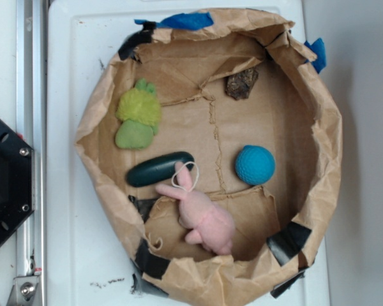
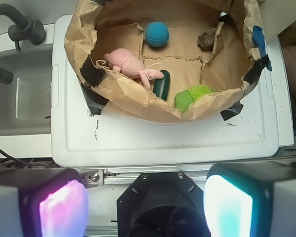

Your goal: Grab the green animal.

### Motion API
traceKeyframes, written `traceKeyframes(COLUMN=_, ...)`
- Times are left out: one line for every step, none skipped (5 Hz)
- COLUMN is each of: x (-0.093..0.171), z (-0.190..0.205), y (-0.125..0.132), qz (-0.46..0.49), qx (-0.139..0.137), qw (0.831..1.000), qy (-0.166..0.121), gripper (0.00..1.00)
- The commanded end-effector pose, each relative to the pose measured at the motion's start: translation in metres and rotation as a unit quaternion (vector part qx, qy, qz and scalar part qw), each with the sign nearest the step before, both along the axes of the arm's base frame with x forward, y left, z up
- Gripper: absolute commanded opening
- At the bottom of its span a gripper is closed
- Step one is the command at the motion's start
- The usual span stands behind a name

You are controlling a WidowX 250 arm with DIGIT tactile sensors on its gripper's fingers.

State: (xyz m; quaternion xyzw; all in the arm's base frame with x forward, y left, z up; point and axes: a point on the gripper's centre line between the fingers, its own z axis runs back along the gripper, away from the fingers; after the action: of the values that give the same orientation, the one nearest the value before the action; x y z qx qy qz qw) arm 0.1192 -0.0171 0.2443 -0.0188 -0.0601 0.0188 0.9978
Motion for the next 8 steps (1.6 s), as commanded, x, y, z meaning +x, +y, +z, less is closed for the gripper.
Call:
traceKeyframes(x=0.000, z=0.000, y=0.000, qz=0.000, qx=0.000, qw=1.000, qy=0.000, gripper=1.00)
traceKeyframes(x=0.046, z=0.000, y=0.005, qz=0.022, qx=-0.002, qw=1.000, qy=0.012, gripper=1.00)
traceKeyframes(x=0.080, z=-0.001, y=0.009, qz=0.049, qx=-0.011, qw=0.999, qy=0.021, gripper=1.00)
traceKeyframes(x=0.126, z=-0.010, y=0.028, qz=0.120, qx=-0.008, qw=0.993, qy=0.016, gripper=1.00)
traceKeyframes(x=0.146, z=-0.022, y=0.038, qz=0.242, qx=-0.028, qw=0.970, qy=0.009, gripper=1.00)
traceKeyframes(x=0.148, z=-0.041, y=0.046, qz=0.362, qx=-0.021, qw=0.932, qy=0.019, gripper=1.00)
traceKeyframes(x=0.120, z=-0.043, y=0.044, qz=0.475, qx=0.002, qw=0.879, qy=0.028, gripper=1.00)
traceKeyframes(x=0.089, z=-0.033, y=0.037, qz=0.582, qx=0.014, qw=0.813, qy=0.017, gripper=1.00)
